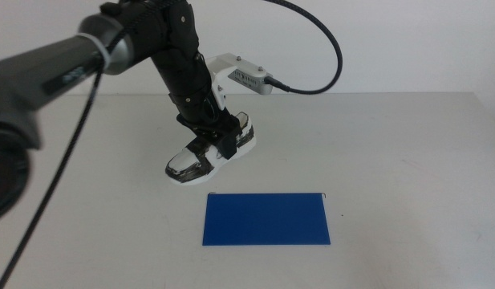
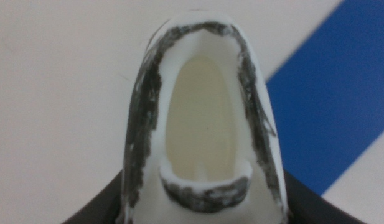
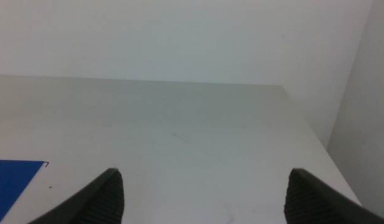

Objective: Use one arm to grab the shoe from the table and place it on the mat.

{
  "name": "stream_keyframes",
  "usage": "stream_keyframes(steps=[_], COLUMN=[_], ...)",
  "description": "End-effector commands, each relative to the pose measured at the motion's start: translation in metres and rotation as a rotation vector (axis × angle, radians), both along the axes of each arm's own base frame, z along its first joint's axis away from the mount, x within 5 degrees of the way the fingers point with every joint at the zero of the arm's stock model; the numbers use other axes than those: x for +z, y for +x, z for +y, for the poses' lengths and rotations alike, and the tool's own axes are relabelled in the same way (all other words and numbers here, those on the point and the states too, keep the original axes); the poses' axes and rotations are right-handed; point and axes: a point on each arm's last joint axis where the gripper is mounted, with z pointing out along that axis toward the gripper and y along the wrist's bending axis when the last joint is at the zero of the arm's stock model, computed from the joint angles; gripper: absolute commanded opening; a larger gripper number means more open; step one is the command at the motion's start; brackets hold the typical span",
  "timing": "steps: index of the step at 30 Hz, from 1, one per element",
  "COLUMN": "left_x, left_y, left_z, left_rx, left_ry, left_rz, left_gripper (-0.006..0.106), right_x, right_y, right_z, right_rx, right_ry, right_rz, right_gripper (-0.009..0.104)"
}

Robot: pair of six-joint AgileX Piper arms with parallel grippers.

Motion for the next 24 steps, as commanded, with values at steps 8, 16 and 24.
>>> stream_keyframes(steps=[8,16,24], left_x=[0.045,0.034,0.037], left_y=[-0.063,-0.086,-0.090], left_z=[-0.009,-0.036,-0.053], left_rx=[0.040,-0.010,-0.040], left_ry=[-0.110,-0.123,-0.162], left_rz=[-0.161,-0.161,-0.239], left_gripper=[0.019,0.019,0.019], right_x=[0.012,0.012,0.012], right_y=[-0.002,-0.002,-0.002], right_z=[-0.001,-0.001,-0.001], right_rx=[-0.007,-0.007,-0.007], right_ry=[-0.025,-0.025,-0.025], right_rz=[-0.108,-0.108,-0.108], right_gripper=[0.066,0.066,0.066])
